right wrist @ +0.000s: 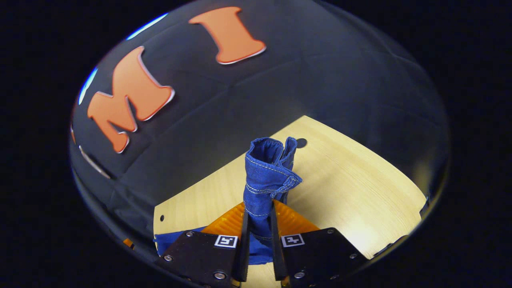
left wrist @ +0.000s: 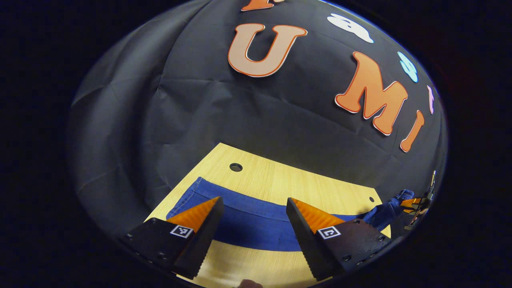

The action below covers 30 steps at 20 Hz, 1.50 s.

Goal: Grasp the waist and the cuffs of the jeans and fold them to make the two legs overlap; first hold the waist and fold one-third of the jeans toward the cuffs, then hold the cuffs and fold the remaining one-third in the same direction to finish folding.

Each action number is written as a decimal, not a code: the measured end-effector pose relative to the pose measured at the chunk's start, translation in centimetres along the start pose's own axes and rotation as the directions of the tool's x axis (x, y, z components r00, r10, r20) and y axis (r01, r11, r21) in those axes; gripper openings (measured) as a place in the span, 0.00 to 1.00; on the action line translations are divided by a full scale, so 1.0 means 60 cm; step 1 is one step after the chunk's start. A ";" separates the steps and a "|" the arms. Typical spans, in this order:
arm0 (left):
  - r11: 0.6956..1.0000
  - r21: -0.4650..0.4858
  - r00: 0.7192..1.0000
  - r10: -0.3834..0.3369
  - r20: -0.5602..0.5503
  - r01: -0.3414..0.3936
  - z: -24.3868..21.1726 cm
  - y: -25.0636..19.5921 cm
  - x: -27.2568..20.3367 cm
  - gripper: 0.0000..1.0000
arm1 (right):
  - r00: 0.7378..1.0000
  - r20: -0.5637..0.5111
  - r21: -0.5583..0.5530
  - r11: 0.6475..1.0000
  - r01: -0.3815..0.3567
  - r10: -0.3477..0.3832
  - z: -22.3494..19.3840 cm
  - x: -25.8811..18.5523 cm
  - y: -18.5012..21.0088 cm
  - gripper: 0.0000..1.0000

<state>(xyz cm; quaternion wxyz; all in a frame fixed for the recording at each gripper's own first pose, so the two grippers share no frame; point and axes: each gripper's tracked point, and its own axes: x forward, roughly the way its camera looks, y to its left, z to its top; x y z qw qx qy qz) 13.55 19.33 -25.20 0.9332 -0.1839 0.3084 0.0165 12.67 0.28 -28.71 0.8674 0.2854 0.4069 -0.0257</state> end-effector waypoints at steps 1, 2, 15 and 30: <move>1.000 -0.006 1.000 0.009 0.000 -0.009 -0.003 0.009 -0.001 0.97 | 1.000 0.002 -0.031 0.999 -0.022 0.022 -0.004 -0.004 0.029 0.26; 1.000 -0.013 1.000 0.015 -0.002 -0.015 -0.007 0.015 -0.004 0.97 | 0.999 -0.004 -0.060 0.997 -0.046 0.046 -0.008 -0.006 0.054 0.25; 0.967 -0.159 0.972 0.173 -0.158 -0.198 -0.098 0.169 -0.027 0.97 | 0.964 -0.215 -0.260 0.942 -0.211 0.157 -0.175 0.050 0.236 0.25; 0.834 -0.511 0.944 0.037 -0.327 -0.210 -0.193 0.222 0.052 0.98 | 0.941 -0.199 -0.241 0.917 -0.319 0.276 -0.151 0.048 0.218 0.82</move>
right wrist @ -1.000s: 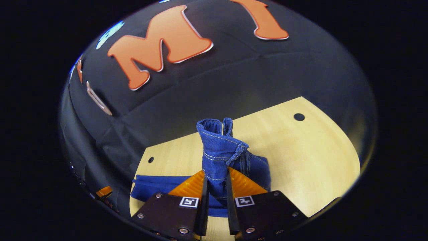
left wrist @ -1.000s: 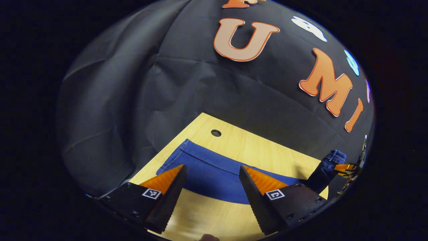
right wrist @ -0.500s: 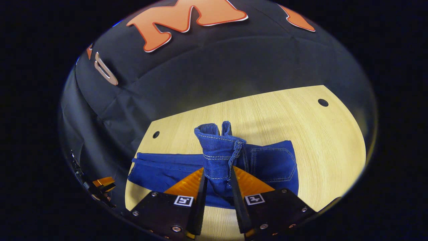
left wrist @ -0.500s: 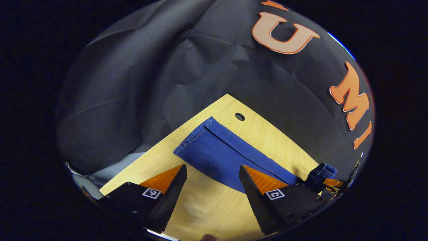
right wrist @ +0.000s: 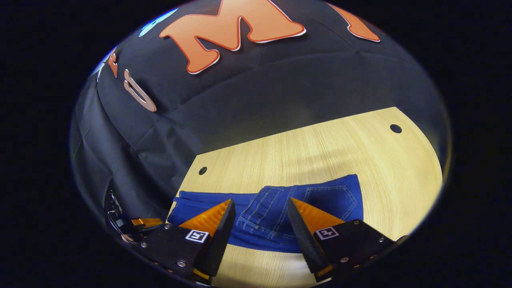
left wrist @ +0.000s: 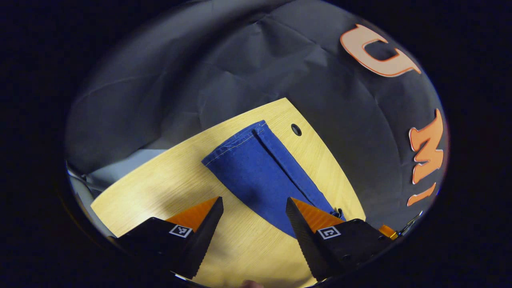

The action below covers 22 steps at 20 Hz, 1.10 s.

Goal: Grasp the waist and the cuffs of the jeans and fold them to make the two legs overlap; first hold the waist and fold one-third of the jeans toward the cuffs, then hold the cuffs and fold the remaining one-third in the same direction to finish folding.

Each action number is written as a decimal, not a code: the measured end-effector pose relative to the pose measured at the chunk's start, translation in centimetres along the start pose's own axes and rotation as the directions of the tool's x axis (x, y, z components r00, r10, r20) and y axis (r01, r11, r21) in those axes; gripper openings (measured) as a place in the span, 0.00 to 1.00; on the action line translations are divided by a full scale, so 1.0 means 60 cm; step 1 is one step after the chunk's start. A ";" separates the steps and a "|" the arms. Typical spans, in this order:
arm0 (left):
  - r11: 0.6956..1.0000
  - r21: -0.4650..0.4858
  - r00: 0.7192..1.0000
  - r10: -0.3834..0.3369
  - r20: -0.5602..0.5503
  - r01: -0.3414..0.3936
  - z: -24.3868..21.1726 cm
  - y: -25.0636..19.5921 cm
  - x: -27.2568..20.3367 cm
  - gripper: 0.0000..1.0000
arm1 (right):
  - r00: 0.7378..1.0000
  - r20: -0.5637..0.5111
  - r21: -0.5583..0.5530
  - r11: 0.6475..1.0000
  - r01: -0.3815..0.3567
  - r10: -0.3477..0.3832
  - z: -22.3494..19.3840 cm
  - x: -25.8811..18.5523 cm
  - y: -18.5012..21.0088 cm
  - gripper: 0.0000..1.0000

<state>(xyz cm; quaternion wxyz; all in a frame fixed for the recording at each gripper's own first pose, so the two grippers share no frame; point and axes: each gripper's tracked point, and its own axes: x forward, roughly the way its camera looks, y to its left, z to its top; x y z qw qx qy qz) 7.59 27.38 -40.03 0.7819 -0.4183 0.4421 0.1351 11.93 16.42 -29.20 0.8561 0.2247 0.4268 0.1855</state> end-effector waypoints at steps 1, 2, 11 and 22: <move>0.999 -0.039 1.000 0.005 -0.020 -0.005 -0.001 0.005 0.016 0.98 | 1.000 0.016 -0.005 1.000 0.011 -0.011 0.007 -0.009 -0.001 0.84; 0.997 -0.074 0.999 0.000 -0.034 -0.003 0.002 0.012 0.028 0.98 | 0.999 0.031 -0.009 1.000 0.021 -0.021 0.014 -0.019 -0.006 0.89; 0.951 -0.304 0.997 -0.075 -0.030 0.062 0.047 0.034 0.106 0.94 | 0.980 0.152 0.033 0.992 0.123 -0.127 0.072 -0.098 -0.074 0.95; 0.950 -0.289 0.992 -0.124 -0.007 0.116 0.074 -0.019 0.191 0.76 | 0.958 0.165 0.093 0.971 0.222 -0.235 0.055 -0.154 -0.126 0.95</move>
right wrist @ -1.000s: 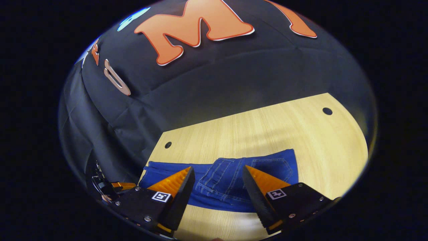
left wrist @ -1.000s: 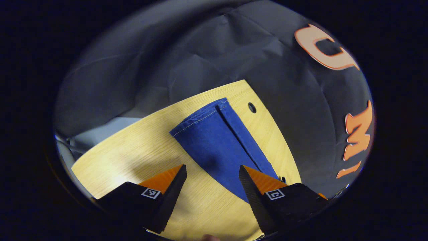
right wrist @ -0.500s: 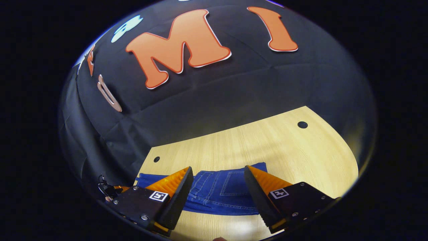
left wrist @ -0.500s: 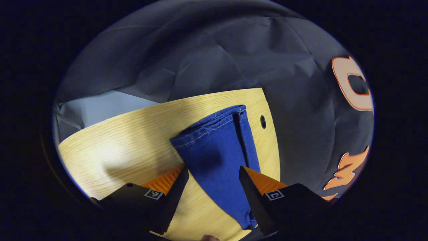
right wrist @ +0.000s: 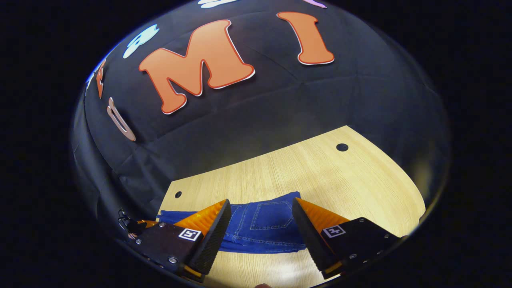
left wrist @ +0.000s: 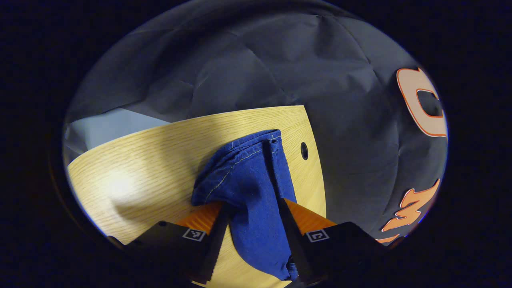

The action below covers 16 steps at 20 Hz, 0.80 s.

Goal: Grasp the waist and the cuffs of the jeans and fold them to make the two legs overlap; first hold the waist and fold one-third of the jeans toward the cuffs, then hold the cuffs and fold the remaining one-third in the same direction to finish folding.

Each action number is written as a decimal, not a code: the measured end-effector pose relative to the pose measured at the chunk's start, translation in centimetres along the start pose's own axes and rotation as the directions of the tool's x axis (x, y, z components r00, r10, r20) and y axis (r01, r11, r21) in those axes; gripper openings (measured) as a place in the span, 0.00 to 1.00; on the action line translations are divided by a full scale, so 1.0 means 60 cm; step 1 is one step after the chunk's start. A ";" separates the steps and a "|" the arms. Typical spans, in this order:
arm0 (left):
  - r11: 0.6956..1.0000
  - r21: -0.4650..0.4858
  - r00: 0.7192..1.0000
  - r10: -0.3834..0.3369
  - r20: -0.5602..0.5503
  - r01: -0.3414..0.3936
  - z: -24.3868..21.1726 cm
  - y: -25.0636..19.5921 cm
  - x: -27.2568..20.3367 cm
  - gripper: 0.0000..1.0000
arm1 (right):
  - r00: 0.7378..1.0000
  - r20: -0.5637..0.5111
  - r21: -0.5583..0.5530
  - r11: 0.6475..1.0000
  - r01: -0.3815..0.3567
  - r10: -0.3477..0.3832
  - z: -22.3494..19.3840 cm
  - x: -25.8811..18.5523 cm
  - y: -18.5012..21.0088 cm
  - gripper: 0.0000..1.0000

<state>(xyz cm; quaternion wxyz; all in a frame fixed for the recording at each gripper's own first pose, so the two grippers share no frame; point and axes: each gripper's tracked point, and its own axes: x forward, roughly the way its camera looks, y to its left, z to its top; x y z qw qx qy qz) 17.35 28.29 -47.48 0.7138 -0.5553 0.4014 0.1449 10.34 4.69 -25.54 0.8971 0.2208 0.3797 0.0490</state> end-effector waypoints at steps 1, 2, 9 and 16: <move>1.000 -0.011 1.000 -0.003 0.001 0.003 0.001 0.003 0.006 0.60 | 1.000 0.000 0.002 1.000 0.003 -0.003 -0.002 -0.004 -0.002 0.95; 0.999 -0.034 1.000 0.025 -0.007 -0.025 0.001 0.013 0.011 0.43 | 1.000 -0.003 0.006 1.000 0.013 -0.013 -0.008 -0.007 -0.005 0.95; 0.997 0.000 0.991 -0.076 0.113 0.076 0.001 -0.025 -0.018 0.06 | 0.999 -0.023 0.026 0.999 0.039 -0.038 -0.027 -0.023 -0.035 0.95; 0.956 0.244 0.957 -0.214 0.197 0.163 -0.034 -0.166 -0.137 0.06 | 0.999 -0.013 0.041 0.998 -0.052 0.053 0.001 -0.009 -0.037 0.95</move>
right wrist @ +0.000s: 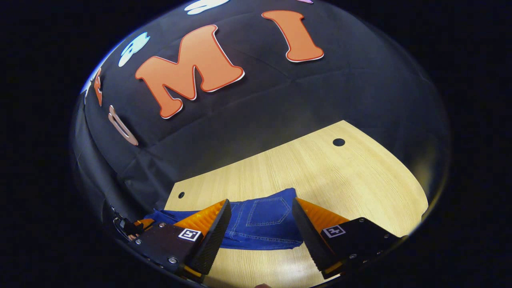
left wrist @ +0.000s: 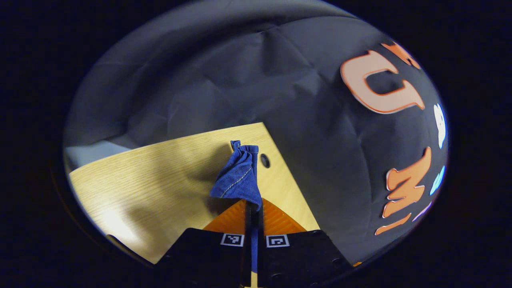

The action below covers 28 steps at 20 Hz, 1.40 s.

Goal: Grasp the waist and the cuffs of the jeans and fold them to make the two legs overlap; first hold the waist and fold one-third of the jeans toward the cuffs, then hold the cuffs and fold the remaining one-third in the same direction to finish folding.

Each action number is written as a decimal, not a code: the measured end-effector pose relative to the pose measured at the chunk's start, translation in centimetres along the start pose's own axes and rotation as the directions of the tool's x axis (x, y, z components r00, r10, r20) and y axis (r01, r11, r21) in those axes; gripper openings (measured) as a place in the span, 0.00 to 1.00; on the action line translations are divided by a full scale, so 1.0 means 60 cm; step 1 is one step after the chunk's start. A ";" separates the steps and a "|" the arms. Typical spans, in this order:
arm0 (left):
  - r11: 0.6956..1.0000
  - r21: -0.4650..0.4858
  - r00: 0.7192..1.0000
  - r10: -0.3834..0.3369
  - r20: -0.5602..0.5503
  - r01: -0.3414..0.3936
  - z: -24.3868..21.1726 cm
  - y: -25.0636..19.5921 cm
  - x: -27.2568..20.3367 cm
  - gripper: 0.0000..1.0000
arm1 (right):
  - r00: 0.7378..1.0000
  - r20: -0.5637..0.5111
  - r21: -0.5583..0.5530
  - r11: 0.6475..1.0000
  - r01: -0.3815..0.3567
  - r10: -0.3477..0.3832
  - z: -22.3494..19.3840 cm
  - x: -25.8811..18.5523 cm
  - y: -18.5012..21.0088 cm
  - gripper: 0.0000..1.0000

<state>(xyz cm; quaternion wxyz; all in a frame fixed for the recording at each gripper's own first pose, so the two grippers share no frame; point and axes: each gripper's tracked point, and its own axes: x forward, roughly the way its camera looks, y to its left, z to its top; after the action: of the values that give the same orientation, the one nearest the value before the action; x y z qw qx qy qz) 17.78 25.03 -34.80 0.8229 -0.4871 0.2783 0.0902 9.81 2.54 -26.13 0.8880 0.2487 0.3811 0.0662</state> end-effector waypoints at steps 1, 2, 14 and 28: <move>0.999 0.041 1.000 -0.026 0.004 0.026 -0.008 -0.033 -0.014 0.06 | 1.000 0.001 -0.002 1.000 -0.011 0.011 0.003 0.000 -0.002 0.95; 0.995 0.083 0.999 -0.051 0.010 0.050 -0.012 -0.066 -0.030 0.06 | 1.000 0.000 -0.004 1.000 -0.020 0.020 0.005 0.000 -0.006 0.95; 0.880 0.398 0.966 -0.232 -0.115 0.259 -0.191 -0.396 -0.058 0.06 | 0.997 0.046 -0.027 0.998 -0.063 0.065 0.045 -0.012 -0.062 0.95; 0.601 0.694 0.888 -0.061 -0.455 0.397 -0.554 -0.504 -0.028 0.09 | 0.996 0.073 -0.004 0.999 -0.050 0.050 0.070 -0.030 -0.142 0.95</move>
<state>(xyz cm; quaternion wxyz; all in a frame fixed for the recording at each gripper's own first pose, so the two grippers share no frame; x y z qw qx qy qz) 16.76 -18.48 -23.48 0.8834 -0.1281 0.3792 -0.2437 10.94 -7.06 -26.72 0.8998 0.2593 0.3417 0.0798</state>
